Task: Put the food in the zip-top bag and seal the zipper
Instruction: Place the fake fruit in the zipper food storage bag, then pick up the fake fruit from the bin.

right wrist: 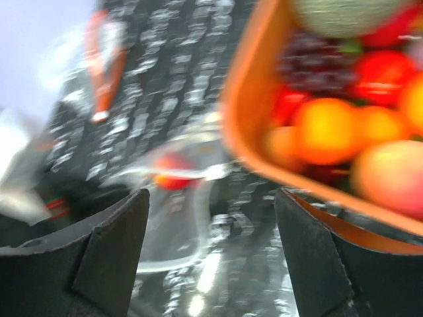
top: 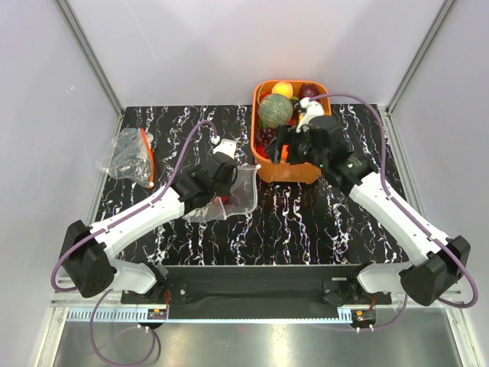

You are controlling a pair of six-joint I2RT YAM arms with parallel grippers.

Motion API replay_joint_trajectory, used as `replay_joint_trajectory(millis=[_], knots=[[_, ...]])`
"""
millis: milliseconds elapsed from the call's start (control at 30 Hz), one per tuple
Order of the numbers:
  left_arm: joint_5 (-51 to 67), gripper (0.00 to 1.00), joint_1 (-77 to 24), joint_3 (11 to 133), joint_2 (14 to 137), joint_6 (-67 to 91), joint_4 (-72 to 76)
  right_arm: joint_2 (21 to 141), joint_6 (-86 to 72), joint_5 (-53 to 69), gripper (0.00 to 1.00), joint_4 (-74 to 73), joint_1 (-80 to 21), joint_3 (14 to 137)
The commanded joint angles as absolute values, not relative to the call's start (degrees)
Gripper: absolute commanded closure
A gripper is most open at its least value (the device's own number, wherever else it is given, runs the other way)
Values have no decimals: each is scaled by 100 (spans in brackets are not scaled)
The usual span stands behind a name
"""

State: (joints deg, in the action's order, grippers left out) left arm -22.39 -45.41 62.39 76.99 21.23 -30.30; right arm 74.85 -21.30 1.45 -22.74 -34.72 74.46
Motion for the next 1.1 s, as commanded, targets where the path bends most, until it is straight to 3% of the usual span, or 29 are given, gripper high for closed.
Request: replay_joint_trajectory(millis=[0, 267, 767, 1067], knots=[[-2408, 100, -4509, 6214, 7585, 2030, -2830, 7620, -1679, 114, 18, -2830, -2745, 7654], [-2478, 100, -4509, 6179, 7576, 1934, -2760, 8735, -1064, -745, 1, -3629, -2189, 8840], [-2461, 100, -4509, 6012, 7418, 1907, -2602, 11214, -334, -1414, 0, -4499, -1863, 10976], [-2391, 100, -4509, 6003, 7479, 1881, -2549, 11970, -457, -1494, 0, -4641, -1600, 11022]])
